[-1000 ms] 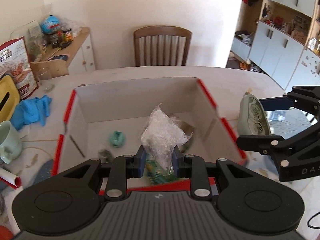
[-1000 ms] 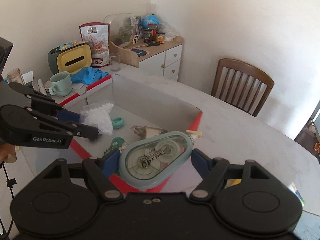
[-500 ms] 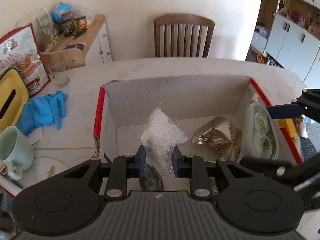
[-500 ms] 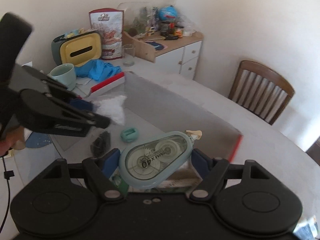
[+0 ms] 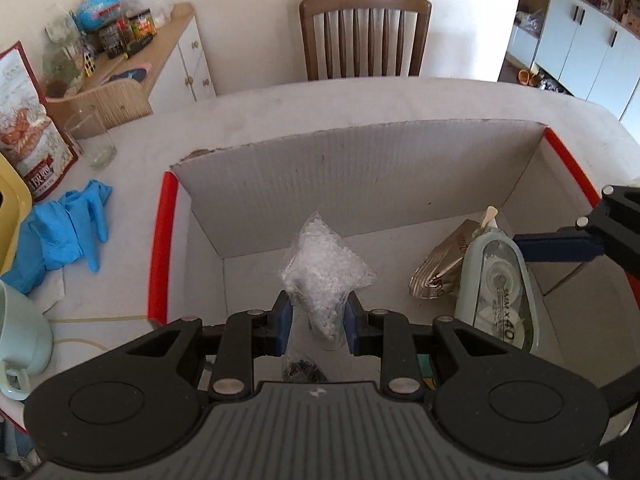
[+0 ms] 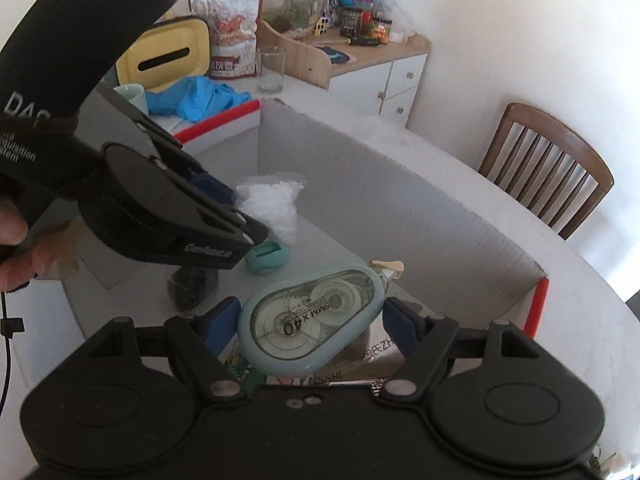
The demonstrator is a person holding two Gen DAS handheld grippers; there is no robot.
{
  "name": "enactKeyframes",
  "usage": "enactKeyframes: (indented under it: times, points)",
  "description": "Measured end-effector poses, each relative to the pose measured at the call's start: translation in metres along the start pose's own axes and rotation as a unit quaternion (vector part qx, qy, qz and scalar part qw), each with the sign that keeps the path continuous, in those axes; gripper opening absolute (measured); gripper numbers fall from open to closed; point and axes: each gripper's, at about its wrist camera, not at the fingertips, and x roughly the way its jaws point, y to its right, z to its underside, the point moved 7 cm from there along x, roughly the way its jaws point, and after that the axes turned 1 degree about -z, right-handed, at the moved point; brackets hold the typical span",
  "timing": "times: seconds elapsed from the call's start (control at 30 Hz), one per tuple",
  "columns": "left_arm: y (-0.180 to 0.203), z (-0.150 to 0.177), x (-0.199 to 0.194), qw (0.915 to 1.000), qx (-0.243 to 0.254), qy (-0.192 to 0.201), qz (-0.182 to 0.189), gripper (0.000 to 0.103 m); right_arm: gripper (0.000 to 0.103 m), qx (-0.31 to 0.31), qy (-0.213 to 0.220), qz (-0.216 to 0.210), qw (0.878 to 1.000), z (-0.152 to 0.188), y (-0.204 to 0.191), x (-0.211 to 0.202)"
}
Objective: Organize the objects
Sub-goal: 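Carry the bead bag with left gripper while right gripper carries the dispenser into the box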
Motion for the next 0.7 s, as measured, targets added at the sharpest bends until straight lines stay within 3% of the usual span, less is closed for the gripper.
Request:
enactKeyframes:
  times: [0.33,0.7]
  points:
    - [0.000,0.004,0.023,0.9977,-0.014,-0.065,0.014,0.027,0.076,-0.009,-0.025,-0.009,1.000,0.002,-0.006,0.014]
    - [-0.001,0.007,0.024,0.9963,-0.021,-0.082,0.012,0.030,0.080,-0.019,-0.042,-0.010,0.999,0.003,-0.006,0.020]
